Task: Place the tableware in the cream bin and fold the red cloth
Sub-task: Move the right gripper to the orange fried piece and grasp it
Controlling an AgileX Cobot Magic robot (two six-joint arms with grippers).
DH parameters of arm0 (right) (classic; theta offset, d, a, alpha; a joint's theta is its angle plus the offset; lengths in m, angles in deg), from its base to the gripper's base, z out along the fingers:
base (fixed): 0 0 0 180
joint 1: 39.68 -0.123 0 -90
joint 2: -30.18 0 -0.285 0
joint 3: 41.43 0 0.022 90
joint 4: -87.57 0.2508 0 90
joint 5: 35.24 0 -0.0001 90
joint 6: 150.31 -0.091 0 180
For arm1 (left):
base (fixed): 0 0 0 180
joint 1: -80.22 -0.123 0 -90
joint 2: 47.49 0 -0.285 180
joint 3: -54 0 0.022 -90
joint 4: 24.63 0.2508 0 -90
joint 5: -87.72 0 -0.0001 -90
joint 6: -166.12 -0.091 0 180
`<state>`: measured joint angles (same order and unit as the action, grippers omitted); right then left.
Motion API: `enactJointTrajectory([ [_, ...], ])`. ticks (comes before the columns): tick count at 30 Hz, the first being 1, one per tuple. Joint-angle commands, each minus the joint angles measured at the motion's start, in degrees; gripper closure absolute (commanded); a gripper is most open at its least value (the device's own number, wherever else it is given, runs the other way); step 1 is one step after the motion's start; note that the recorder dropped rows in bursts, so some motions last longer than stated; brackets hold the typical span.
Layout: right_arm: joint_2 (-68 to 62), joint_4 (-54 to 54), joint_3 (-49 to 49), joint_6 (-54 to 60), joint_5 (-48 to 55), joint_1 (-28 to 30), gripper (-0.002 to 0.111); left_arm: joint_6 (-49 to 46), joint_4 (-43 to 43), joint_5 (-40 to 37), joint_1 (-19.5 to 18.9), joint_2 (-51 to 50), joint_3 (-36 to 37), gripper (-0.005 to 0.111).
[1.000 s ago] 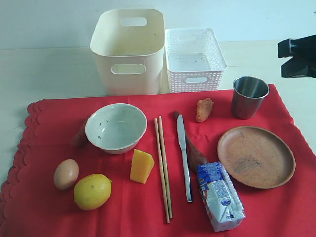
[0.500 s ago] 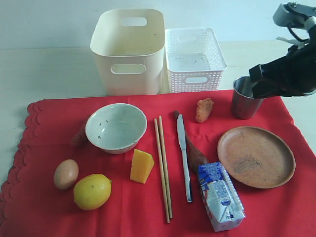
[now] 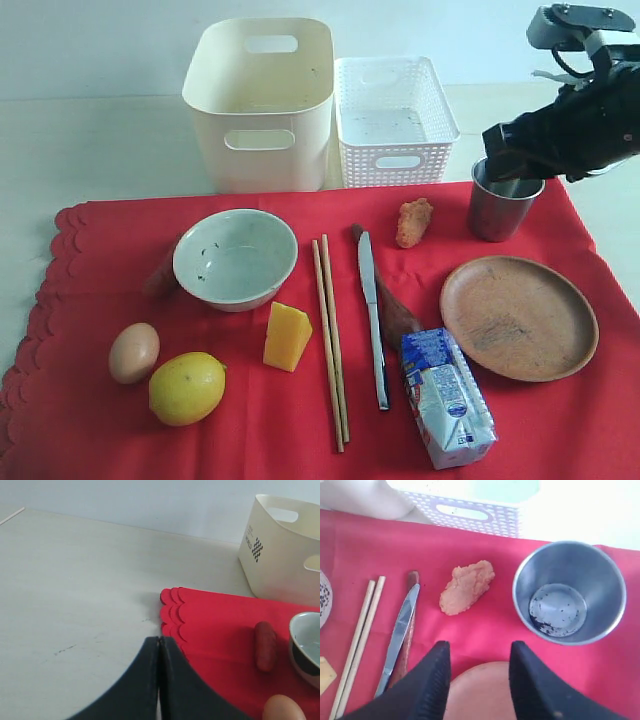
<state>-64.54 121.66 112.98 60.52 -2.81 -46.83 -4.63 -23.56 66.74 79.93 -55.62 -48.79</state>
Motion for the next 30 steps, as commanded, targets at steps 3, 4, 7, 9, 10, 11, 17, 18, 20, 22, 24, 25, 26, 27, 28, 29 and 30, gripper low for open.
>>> enactJointTrajectory([
  [3, -5.6, 0.7, 6.7, 0.5, 4.2, -3.3, 0.066, -0.2, 0.0, 0.4, 0.3, 0.3, 0.0, 0.107],
  [4, -7.1, -1.5, 8.3, -1.9, 4.2, -5.6, 0.062, -0.1, 0.0, 0.4, 0.3, 0.3, 0.0, 0.107],
  [7, -10.8, -14.0, 11.9, -14.1, 3.9, -10.0, 0.057, -0.1, 0.0, 0.4, 0.3, 0.3, 0.0, 0.107],
  [9, -13.6, -22.5, 14.4, -23.3, 3.9, -12.6, 0.055, -0.2, 0.0, 0.4, 0.3, 0.3, 0.0, 0.107],
  [10, -15.1, -25.8, 15.6, -27.0, 3.9, -14.0, 0.054, -0.2, 0.0, 0.4, 0.3, 0.3, 0.0, 0.107],
  [11, -16.3, -27.8, 16.6, -29.2, 3.9, -15.0, 0.054, -0.2, 0.0, 0.4, 0.3, 0.3, 0.0, 0.107],
  [17, -20.6, -34.5, 19.0, -39.8, 3.9, -17.2, 0.054, -0.1, 0.0, 0.4, 0.3, 0.3, 0.0, 0.107],
  [18, -21.3, -35.1, 19.3, -41.0, 3.9, -17.2, 0.054, -0.1, 0.0, 0.3, 0.3, 0.3, 0.0, 0.107],
  [20, -22.6, -35.7, 19.8, -42.0, 3.9, -17.2, 0.052, -0.1, 0.0, 0.3, 0.3, 0.3, 0.0, 0.107],
  [22, -23.9, -35.8, 20.3, -42.9, 3.9, -17.2, 0.050, -0.1, 0.0, 0.3, 0.3, 0.3, 0.0, 0.107],
  [24, -24.7, -35.8, 20.6, -43.9, 3.8, -17.2, 0.050, -0.2, 0.0, 0.3, 0.3, 0.3, 0.0, 0.107],
  [25, -25.4, -35.9, 21.0, -44.6, 3.8, -17.2, 0.050, -0.2, 0.0, 0.3, 0.3, 0.3, 0.0, 0.107],
  [26, -25.8, -36.0, 21.3, -45.0, 3.9, -17.2, 0.050, -0.2, 0.0, 0.3, 0.3, 0.3, 0.0, 0.107],
  [27, -26.4, -36.0, 21.4, -45.5, 3.8, -17.2, 0.050, -0.2, 0.0, 0.3, 0.3, 0.3, 0.0, 0.107],
  [28, -26.7, -36.0, 21.4, -46.0, 3.2, -17.2, 0.050, -0.2, 0.0, 0.3, 0.3, 0.3, 0.0, 0.107],
  [29, -27.1, -36.0, 21.4, -46.7, 3.0, -17.2, 0.050, -0.2, 0.0, 0.3, 0.3, 0.3, 0.0, 0.107],
  [30, -27.6, -36.2, 21.4, -47.0, 2.7, -17.2, 0.050, -0.2, 0.0, 0.3, 0.3, 0.3, 0.0, 0.107],
])
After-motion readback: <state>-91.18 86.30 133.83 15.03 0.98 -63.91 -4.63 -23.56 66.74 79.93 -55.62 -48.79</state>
